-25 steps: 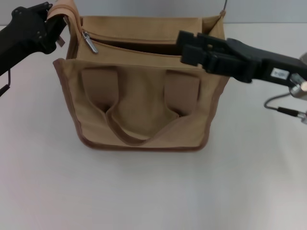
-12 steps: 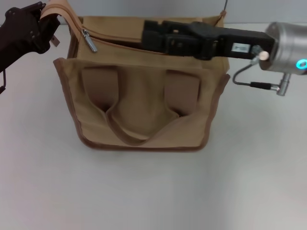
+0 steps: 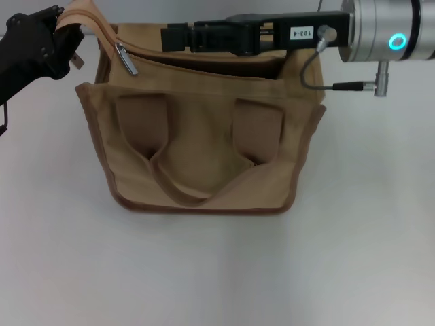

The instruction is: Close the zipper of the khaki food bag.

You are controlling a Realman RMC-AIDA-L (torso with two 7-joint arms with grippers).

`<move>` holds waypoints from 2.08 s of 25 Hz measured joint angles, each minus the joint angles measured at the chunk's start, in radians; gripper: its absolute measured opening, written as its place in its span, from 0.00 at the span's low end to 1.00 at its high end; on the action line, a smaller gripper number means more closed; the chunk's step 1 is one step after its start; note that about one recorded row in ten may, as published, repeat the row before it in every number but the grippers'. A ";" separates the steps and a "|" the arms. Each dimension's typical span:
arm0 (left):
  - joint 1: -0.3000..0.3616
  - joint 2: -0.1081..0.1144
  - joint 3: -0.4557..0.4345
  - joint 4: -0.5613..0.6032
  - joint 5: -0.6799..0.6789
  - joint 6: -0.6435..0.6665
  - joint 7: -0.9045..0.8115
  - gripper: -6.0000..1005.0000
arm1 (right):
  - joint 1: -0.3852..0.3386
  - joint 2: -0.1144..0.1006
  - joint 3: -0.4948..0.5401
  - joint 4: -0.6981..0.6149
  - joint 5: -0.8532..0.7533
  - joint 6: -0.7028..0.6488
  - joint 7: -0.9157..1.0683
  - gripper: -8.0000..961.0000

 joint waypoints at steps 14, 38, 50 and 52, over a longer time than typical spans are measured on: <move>0.000 0.000 0.000 -0.001 0.000 0.011 0.002 0.01 | 0.151 -0.019 -0.003 -0.040 -0.188 0.063 0.307 0.43; -0.003 -0.003 0.000 -0.012 0.000 0.012 0.008 0.01 | 0.206 -0.003 -0.121 -0.021 -0.217 0.188 0.406 0.43; -0.039 -0.005 0.008 -0.038 -0.010 0.015 0.010 0.01 | 0.215 0.009 -0.153 -0.020 -0.218 0.222 0.412 0.43; -0.051 -0.006 0.010 -0.047 -0.011 0.015 0.011 0.01 | 0.215 0.010 -0.153 -0.020 -0.218 0.223 0.412 0.43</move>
